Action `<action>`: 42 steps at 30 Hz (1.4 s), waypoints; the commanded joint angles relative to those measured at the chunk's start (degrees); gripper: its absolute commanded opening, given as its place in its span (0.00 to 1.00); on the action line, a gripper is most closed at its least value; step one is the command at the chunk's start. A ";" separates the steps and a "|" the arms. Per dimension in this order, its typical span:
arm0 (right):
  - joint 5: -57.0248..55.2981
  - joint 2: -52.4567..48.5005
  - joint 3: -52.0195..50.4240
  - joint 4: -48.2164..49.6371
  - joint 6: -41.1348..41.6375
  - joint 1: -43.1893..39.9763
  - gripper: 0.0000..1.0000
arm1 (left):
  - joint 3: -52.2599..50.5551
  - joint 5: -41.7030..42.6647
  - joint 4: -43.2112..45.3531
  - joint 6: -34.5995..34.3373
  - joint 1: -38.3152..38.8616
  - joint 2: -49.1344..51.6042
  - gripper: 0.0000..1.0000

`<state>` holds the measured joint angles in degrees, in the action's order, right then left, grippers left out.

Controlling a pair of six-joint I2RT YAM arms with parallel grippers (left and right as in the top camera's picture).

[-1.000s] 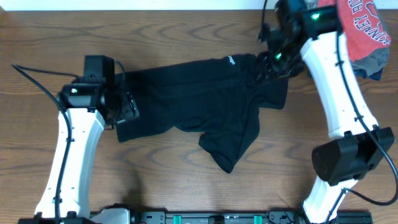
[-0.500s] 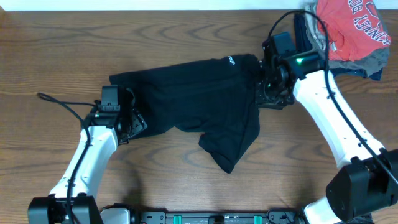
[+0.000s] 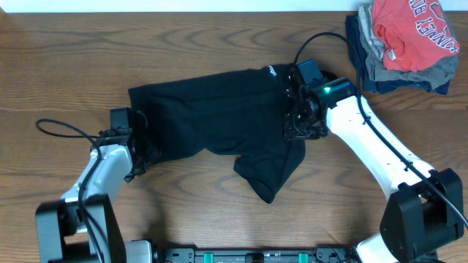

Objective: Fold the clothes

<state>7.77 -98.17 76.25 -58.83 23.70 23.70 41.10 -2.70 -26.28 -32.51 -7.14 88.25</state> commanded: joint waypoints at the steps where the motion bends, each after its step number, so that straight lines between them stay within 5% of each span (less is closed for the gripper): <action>1: -0.07 0.33 -0.28 0.11 1.14 1.11 0.37 | -0.31 1.09 0.76 -0.83 -0.28 2.80 0.70; 7: -0.04 0.33 -0.28 -0.07 1.14 2.05 0.37 | -0.31 2.78 2.01 -0.81 -0.28 7.89 0.58; 12: -0.04 0.33 -0.28 -1.92 1.14 2.62 0.35 | -0.28 3.37 2.01 -0.79 -0.28 10.78 0.06; 30: 1.95 0.33 -0.79 -13.86 1.18 7.61 0.32 | 0.09 3.58 -0.59 5.31 -0.31 -0.22 0.06; 37: 1.95 0.33 -8.37 -5.77 6.56 15.28 0.59 | 0.09 3.58 -0.50 5.29 -0.31 -2.21 0.06; 42: 5.92 0.33 -14.53 3.06 4.52 17.73 0.70 | 0.09 3.58 -0.35 5.29 -0.31 -2.21 0.06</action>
<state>10.59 -98.17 64.29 -58.72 28.56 40.18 41.52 0.95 -26.57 -28.21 -7.29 86.37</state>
